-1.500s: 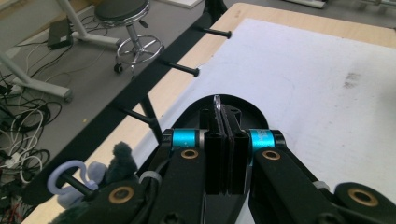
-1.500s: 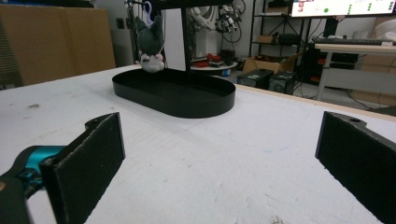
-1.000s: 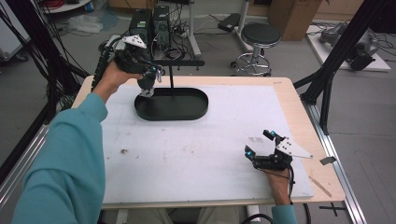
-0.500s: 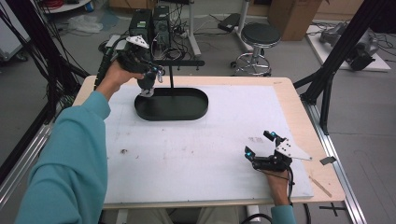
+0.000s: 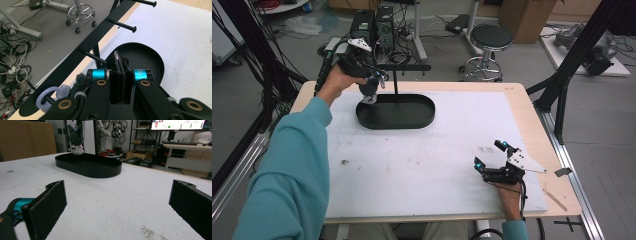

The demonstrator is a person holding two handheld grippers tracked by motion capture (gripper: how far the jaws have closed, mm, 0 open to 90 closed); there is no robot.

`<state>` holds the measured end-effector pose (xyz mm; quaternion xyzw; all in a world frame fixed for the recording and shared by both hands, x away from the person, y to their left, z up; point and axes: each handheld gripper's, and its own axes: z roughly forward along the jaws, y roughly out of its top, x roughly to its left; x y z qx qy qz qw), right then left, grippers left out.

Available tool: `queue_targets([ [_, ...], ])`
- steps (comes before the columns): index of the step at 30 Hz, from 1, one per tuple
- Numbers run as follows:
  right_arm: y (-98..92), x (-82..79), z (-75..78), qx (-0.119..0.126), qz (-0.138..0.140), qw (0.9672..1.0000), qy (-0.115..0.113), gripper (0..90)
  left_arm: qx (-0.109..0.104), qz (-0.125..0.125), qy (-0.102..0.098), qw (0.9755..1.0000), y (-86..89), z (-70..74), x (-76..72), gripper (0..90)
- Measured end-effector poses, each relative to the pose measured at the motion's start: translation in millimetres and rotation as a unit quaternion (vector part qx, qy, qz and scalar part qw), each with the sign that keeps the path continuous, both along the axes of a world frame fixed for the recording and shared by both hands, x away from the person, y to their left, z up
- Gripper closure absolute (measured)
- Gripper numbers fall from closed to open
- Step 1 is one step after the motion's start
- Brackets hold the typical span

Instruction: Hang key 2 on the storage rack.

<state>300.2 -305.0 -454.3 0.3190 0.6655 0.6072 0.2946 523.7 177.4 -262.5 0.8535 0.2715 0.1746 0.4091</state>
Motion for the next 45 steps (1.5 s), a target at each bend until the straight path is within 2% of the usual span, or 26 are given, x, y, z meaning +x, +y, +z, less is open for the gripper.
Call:
queue_targets([
  [9,0.3,-0.5,0.0,0.001,0.001,1.0000,0.004,0.7,0.007,-0.001,0.007,1.0000,-2.1,-5.9,5.9,88.3],
  [25,0.0,0.0,-0.1,0.000,0.000,1.0000,0.002,0.6,0.000,0.008,0.006,0.9999,3.0,-8.9,12.4,88.3],
  [40,0.1,-0.1,-0.1,0.002,0.001,1.0000,0.005,0.7,-0.011,0.025,-0.006,0.9996,4.0,-11.8,19.7,88.2],
  [45,0.1,-0.1,-0.1,0.001,0.001,1.0000,0.004,0.7,0.000,0.027,-0.007,0.9996,-0.7,-5.9,22.2,88.2],
])
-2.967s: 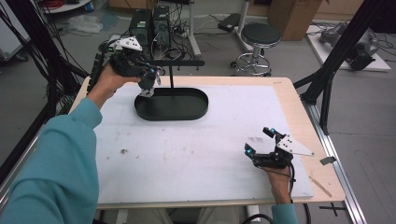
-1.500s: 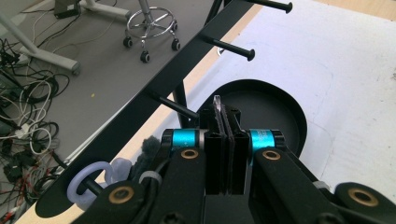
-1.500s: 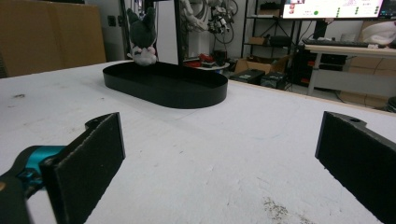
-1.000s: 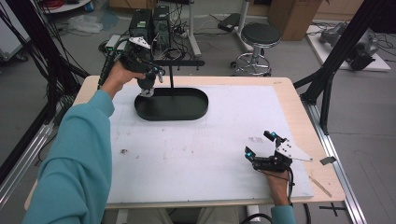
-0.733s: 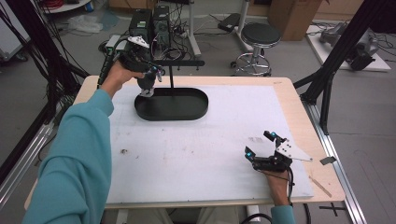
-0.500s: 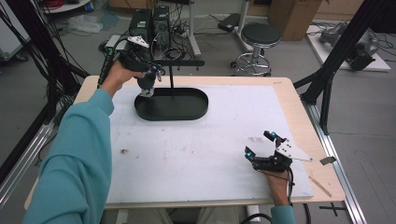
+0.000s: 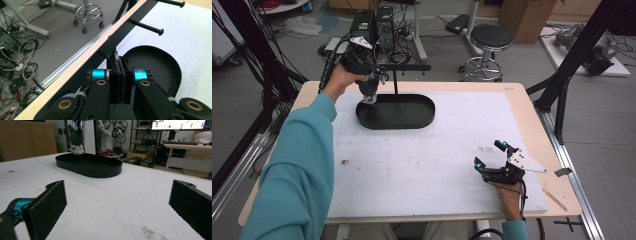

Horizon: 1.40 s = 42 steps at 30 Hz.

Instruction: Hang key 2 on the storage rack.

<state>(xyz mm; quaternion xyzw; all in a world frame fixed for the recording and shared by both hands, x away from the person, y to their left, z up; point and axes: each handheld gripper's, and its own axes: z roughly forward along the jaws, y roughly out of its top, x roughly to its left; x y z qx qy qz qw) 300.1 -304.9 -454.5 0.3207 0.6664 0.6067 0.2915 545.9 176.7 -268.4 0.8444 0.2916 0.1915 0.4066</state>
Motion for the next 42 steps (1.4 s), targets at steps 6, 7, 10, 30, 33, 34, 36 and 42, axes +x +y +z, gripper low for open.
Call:
queue_targets([
  [6,-0.1,0.0,0.0,0.000,0.000,1.0000,0.000,0.7,0.013,0.008,0.000,0.9999,-3.6,1.9,3.3,88.1],
  [7,-0.1,0.1,0.0,-0.001,0.000,1.0000,-0.002,0.6,0.012,0.008,0.000,0.9999,-3.3,1.6,3.8,88.1],
  [10,-0.1,0.0,0.0,0.000,0.000,1.0000,0.000,0.7,0.013,0.012,0.002,0.9998,-3.5,0.5,4.5,88.1],
  [30,0.1,-1.2,-0.5,0.001,0.000,1.0000,-0.003,0.7,-0.068,0.060,-0.099,0.9910,20.5,23.8,-26.6,1.7],
  [33,-0.6,-1.1,-0.8,0.004,-0.002,1.0000,-0.005,0.7,-0.087,0.055,-0.111,0.9885,29.8,29.3,-44.2,1.7],
  [34,-0.7,-1.1,-0.8,0.005,-0.002,1.0000,-0.004,0.7,-0.091,0.053,-0.123,0.9869,32.4,30.0,-52.5,1.7],
  [36,-0.7,-1.1,-0.8,0.005,-0.002,1.0000,-0.005,0.7,-0.101,0.038,-0.138,0.9845,40.4,30.1,-70.8,1.7],
  [42,-0.5,-1.2,-0.8,0.005,-0.003,1.0000,-0.005,0.7,-0.131,0.025,-0.180,0.9746,75.8,18.5,-131.3,1.7],
])
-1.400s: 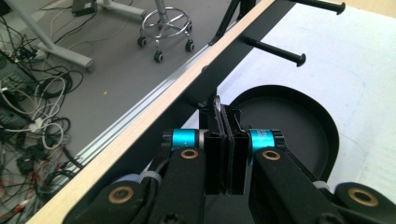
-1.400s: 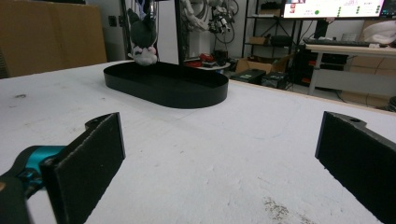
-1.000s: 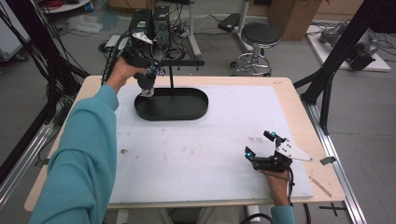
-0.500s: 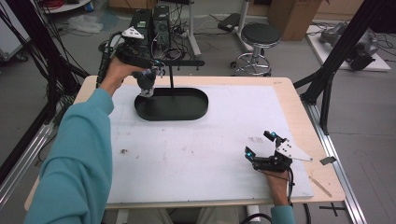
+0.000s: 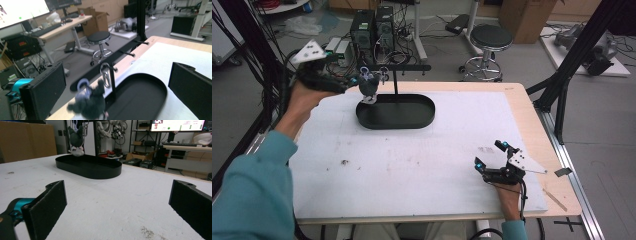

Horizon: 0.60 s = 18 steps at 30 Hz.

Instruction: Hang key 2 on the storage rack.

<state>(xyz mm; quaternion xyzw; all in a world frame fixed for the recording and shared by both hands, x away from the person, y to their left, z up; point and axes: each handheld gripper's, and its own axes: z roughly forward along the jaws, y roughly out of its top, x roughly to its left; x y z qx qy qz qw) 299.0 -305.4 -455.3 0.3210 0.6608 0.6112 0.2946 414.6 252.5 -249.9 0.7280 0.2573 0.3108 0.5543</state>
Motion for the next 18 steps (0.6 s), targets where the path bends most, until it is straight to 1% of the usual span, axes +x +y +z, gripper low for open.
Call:
queue_targets([
  [1,-0.2,0.2,0.0,-0.004,0.001,1.0000,-0.004,0.7,-0.005,-0.003,-0.004,1.0000,5.1,-2.5,-10.2,1.7],
  [3,0.4,-0.6,0.0,-0.004,0.000,1.0000,-0.002,0.7,-0.015,-0.009,-0.013,0.9998,13.3,-10.3,-28.9,1.7],
  [4,0.3,-0.6,0.0,-0.004,0.000,1.0000,-0.002,0.7,-0.018,-0.011,-0.014,0.9997,16.6,-15.7,-37.5,1.7],
  [6,-0.1,0.0,0.0,-0.004,0.001,1.0000,-0.005,0.7,-0.024,-0.014,-0.017,0.9995,21.9,-29.7,-52.3,1.7],
  [7,-0.1,0.1,0.0,-0.004,0.002,1.0000,-0.004,0.7,-0.030,-0.013,-0.018,0.9993,24.6,-40.2,-60.1,1.7],
  [8,-0.1,0.0,0.0,-0.004,0.002,1.0000,-0.004,0.7,-0.037,-0.017,-0.018,0.9990,25.9,-47.2,-63.8,1.7],
  [9,0.3,-0.5,0.0,-0.004,0.001,1.0000,-0.002,0.7,-0.041,-0.018,-0.013,0.9989,27.1,-56.6,-68.2,1.7],
  [10,0.3,-0.5,0.0,-0.005,0.002,1.0000,-0.002,0.7,-0.042,-0.014,-0.009,0.9990,28.0,-68.2,-73.2,1.7],
  [13,0.3,-0.3,0.0,-0.006,0.002,1.0000,-0.003,0.7,-0.051,-0.010,-0.003,0.9986,29.0,-92.3,-83.1,1.7],
  [14,0.2,0.1,0.0,-0.006,0.001,1.0000,-0.005,0.7,-0.052,-0.010,0.000,0.9986,29.2,-99.9,-85.9,1.7],
  [17,0.9,-0.9,0.0,-0.005,0.000,1.0000,-0.001,0.7,-0.063,-0.007,0.009,0.9980,28.0,-120.8,-93.9,1.7],
  [18,1.0,-0.7,0.1,-0.007,0.000,1.0000,-0.004,0.7,-0.066,-0.007,0.012,0.9977,27.8,-126.9,-96.0,1.7],
])
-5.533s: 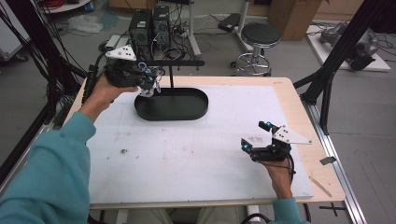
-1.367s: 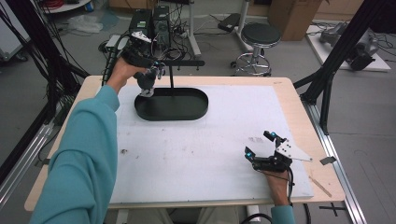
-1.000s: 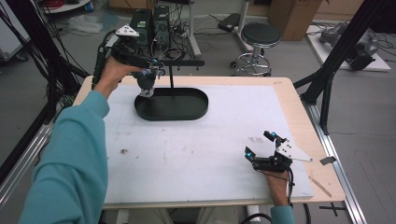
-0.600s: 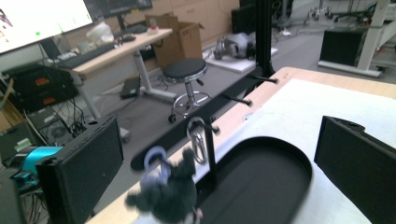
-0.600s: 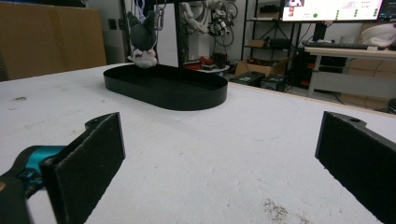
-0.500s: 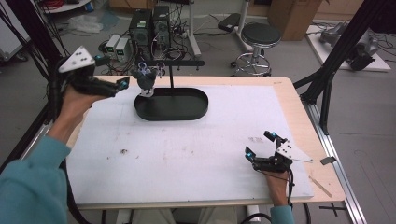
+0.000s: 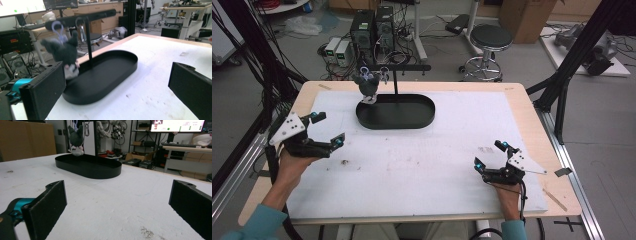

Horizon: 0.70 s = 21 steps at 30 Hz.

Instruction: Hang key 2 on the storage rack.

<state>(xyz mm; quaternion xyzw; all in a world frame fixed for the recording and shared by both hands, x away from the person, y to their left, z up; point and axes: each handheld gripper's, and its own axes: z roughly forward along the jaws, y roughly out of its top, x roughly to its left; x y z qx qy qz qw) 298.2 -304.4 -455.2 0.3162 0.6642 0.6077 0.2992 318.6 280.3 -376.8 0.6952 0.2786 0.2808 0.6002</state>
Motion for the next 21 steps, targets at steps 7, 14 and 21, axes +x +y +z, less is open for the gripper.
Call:
queue_targets([
  [7,0.3,-0.1,-0.1,-0.002,0.001,1.0000,-0.003,0.7,-0.034,0.007,0.007,0.9994,-4.0,-38.5,-14.2,1.7],
  [14,0.5,-0.4,-0.1,-0.002,0.002,1.0000,-0.002,0.7,-0.045,0.017,0.008,0.9988,-6.1,-73.7,-27.4,1.7],
  [21,0.2,-0.5,-0.1,-0.001,0.000,1.0000,-0.003,0.7,-0.050,0.025,-0.011,0.9984,-5.5,-78.6,-31.5,1.7],
])
